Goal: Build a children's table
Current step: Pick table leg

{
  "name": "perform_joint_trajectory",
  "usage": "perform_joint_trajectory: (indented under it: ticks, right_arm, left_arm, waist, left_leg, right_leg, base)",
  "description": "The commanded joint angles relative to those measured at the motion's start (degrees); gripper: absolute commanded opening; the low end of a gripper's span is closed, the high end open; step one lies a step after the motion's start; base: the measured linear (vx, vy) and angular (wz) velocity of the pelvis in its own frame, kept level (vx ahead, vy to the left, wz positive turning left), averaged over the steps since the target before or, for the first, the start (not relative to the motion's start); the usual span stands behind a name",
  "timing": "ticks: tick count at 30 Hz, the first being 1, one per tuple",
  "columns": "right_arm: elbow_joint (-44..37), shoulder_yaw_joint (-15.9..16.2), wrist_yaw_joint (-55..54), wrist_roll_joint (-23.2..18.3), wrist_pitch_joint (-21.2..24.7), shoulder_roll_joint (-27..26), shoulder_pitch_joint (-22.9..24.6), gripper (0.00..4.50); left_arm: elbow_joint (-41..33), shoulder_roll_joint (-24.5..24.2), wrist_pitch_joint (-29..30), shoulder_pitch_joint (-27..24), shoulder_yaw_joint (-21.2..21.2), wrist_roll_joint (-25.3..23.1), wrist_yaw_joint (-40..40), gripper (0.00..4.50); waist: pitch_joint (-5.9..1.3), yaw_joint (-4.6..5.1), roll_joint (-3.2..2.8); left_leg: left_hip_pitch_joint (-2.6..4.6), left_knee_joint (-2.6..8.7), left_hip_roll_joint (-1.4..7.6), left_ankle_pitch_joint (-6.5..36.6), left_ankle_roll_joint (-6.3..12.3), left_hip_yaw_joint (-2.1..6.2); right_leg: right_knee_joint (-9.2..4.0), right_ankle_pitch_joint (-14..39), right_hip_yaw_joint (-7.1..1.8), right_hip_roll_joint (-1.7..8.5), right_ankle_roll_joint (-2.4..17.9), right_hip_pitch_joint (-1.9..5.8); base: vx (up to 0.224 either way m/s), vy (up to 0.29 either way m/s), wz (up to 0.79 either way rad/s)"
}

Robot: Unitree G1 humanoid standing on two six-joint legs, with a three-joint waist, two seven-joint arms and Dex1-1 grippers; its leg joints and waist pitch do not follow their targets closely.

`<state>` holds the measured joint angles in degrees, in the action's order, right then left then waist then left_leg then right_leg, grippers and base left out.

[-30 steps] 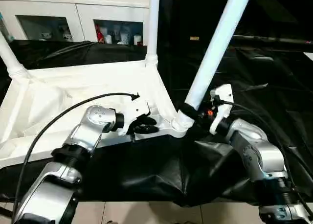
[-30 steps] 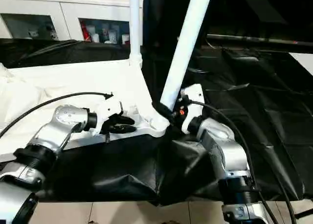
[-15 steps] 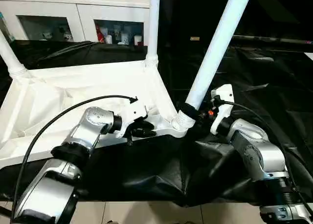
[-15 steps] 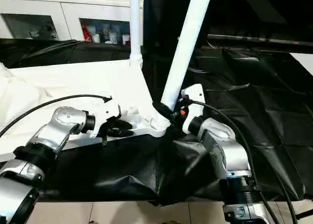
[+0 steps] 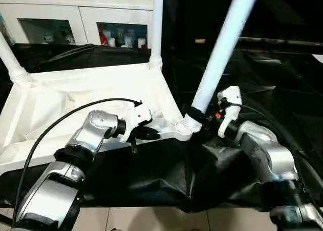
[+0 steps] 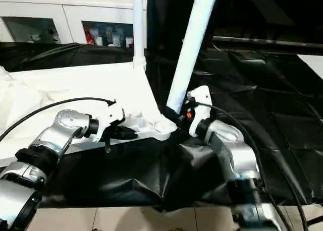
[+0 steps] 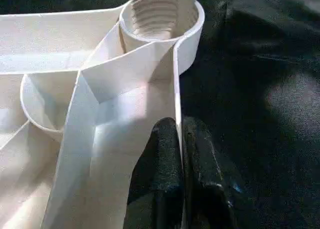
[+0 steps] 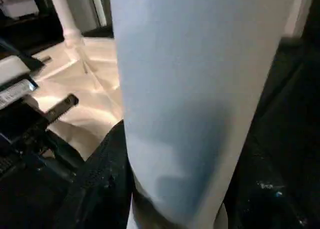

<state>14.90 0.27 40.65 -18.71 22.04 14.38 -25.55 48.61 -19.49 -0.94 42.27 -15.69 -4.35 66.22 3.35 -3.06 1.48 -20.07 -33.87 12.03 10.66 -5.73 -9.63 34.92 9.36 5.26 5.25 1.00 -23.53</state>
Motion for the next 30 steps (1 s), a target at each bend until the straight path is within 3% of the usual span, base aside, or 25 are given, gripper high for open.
perform_joint_trajectory:
  ticks: [1,5,11,23,30]
  right_arm:
    - [0.99,-0.42,1.15,-0.92,0.79,0.64,-1.26,1.91]
    - [7.07,2.01,5.35,0.05,1.67,1.32,-4.26,1.91]
    - [12.27,3.90,7.07,2.50,0.10,1.41,-7.80,1.91]
    - [23.01,4.00,7.98,4.52,-4.89,0.52,-12.87,1.91]
    - [27.40,3.01,8.76,4.47,-6.64,-0.36,-13.90,1.91]
  left_arm:
    - [0.31,-0.92,1.00,-0.63,-0.99,-1.57,0.48,0.00]
    - [-2.80,-1.20,3.24,-1.42,-0.42,-0.57,0.62,0.00]
    - [-4.54,-1.02,3.17,-2.16,-0.52,-0.14,0.60,0.00]
    - [-8.06,-1.53,4.46,-3.89,-1.22,0.17,1.82,0.00]
    - [-8.96,-1.80,4.97,-4.25,-1.29,0.17,1.97,0.00]
  waist:
    - [-3.96,-0.14,-0.44]
    - [-4.03,0.08,-0.13]
    - [-4.15,-0.07,0.19]
    - [-4.19,-0.01,0.38]
    - [-4.12,0.37,0.30]
  left_leg:
    - [-0.11,4.05,0.66,14.16,1.11,-0.07]
    - [-0.28,4.01,0.81,12.98,1.35,-0.15]
    - [-0.24,3.84,0.87,10.66,1.80,-0.31]
    - [-0.27,3.75,0.90,9.85,2.07,-0.48]
    - [-0.23,3.90,0.91,12.13,1.51,-0.33]
  right_leg:
    - [-5.12,20.13,-2.69,2.79,9.32,3.34]
    - [-4.71,17.44,-2.65,2.78,10.97,3.45]
    - [-4.34,15.64,-2.78,2.81,11.19,3.40]
    - [-4.02,14.24,-2.85,2.85,11.94,3.34]
    - [-4.41,17.32,-2.76,2.83,11.04,3.29]
  base:
    - [0.000,0.000,0.00]
    - [0.000,0.000,0.00]
    - [0.000,0.000,0.00]
    - [0.000,0.000,0.00]
    - [0.000,0.000,0.00]
